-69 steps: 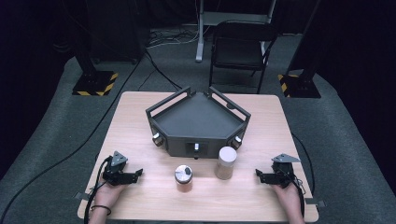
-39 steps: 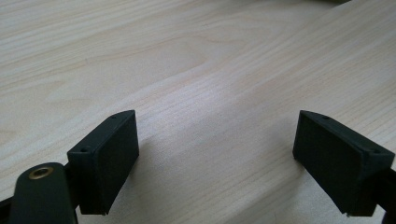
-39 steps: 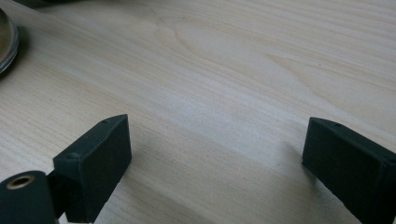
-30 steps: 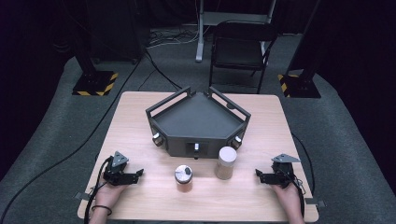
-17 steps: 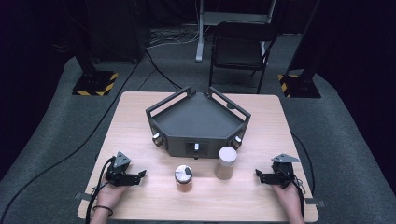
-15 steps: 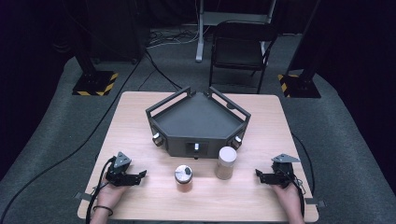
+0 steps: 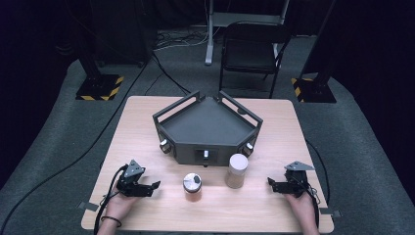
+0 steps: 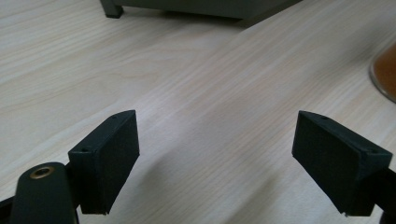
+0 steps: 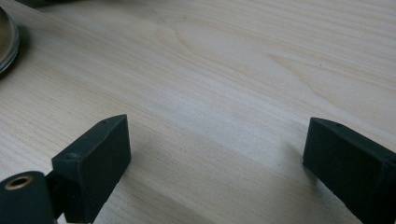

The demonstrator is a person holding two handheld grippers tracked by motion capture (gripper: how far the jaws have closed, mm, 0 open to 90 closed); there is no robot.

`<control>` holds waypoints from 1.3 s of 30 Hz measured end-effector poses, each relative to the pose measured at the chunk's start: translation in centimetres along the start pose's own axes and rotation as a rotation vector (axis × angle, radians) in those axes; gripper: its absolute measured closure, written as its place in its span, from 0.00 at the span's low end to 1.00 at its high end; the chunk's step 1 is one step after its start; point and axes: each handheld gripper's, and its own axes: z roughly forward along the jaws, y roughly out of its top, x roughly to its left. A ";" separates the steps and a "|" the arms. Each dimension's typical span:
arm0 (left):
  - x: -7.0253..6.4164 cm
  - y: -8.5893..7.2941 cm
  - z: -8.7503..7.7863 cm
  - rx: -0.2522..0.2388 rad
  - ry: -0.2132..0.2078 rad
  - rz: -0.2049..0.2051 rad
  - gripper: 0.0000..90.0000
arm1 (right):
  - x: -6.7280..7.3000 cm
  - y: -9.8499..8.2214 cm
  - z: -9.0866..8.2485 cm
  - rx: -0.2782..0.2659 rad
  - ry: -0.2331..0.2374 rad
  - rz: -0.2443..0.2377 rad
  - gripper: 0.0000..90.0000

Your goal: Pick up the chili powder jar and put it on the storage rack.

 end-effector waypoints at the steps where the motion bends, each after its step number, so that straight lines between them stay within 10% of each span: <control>1: -0.1 0.0 0.1 0.000 -0.005 0.004 0.16 | 0.0 0.0 0.0 0.000 0.000 0.000 0.07; 39: -1.8 1.7 1.2 -0.025 -0.198 0.127 0.16 | 0.0 0.0 0.0 0.000 0.000 0.000 0.07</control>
